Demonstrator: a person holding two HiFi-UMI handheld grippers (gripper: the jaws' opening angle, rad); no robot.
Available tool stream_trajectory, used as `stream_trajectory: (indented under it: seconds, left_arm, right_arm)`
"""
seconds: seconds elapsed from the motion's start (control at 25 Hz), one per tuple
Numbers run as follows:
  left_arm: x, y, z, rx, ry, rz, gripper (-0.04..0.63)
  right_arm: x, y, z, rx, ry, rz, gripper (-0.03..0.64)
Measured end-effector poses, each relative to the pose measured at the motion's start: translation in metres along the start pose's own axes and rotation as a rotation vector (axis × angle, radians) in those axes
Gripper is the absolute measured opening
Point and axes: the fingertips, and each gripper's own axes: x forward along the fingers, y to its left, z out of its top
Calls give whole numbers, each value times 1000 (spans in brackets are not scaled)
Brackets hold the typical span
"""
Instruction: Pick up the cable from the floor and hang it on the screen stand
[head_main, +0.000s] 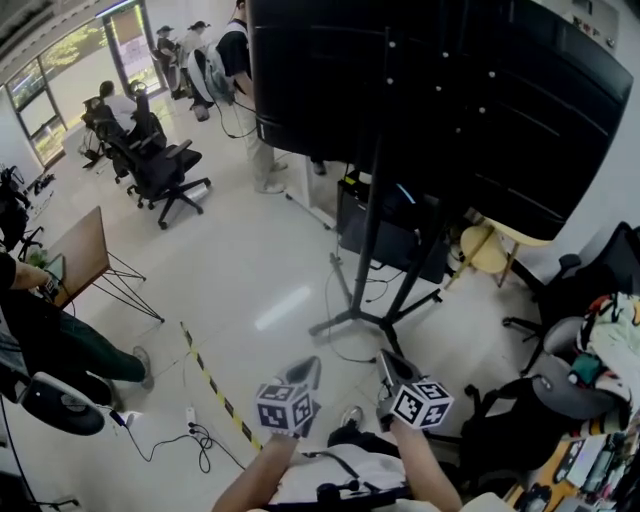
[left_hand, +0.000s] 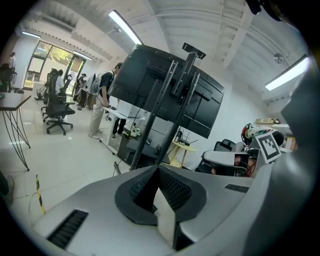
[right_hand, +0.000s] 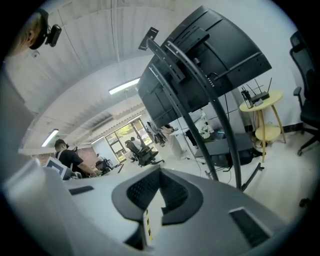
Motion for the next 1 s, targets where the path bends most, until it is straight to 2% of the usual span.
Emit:
stream_trajectory:
  seconds: [0.36, 0.56, 0.76, 1.0]
  left_arm:
    - [85, 2, 30, -11, -10, 11, 0]
    - [115, 12, 38, -16, 3, 15, 0]
    - [157, 51, 64, 6, -6, 46, 0]
    - [239, 106, 99, 65, 41, 26, 0]
  right_arm:
    - [35, -64, 31, -6, 31, 14, 8]
    - [62, -74, 32, -2, 76, 43, 8]
    - [102, -76, 28, 4, 122, 70, 8]
    - [162, -96, 42, 13, 120, 32, 8]
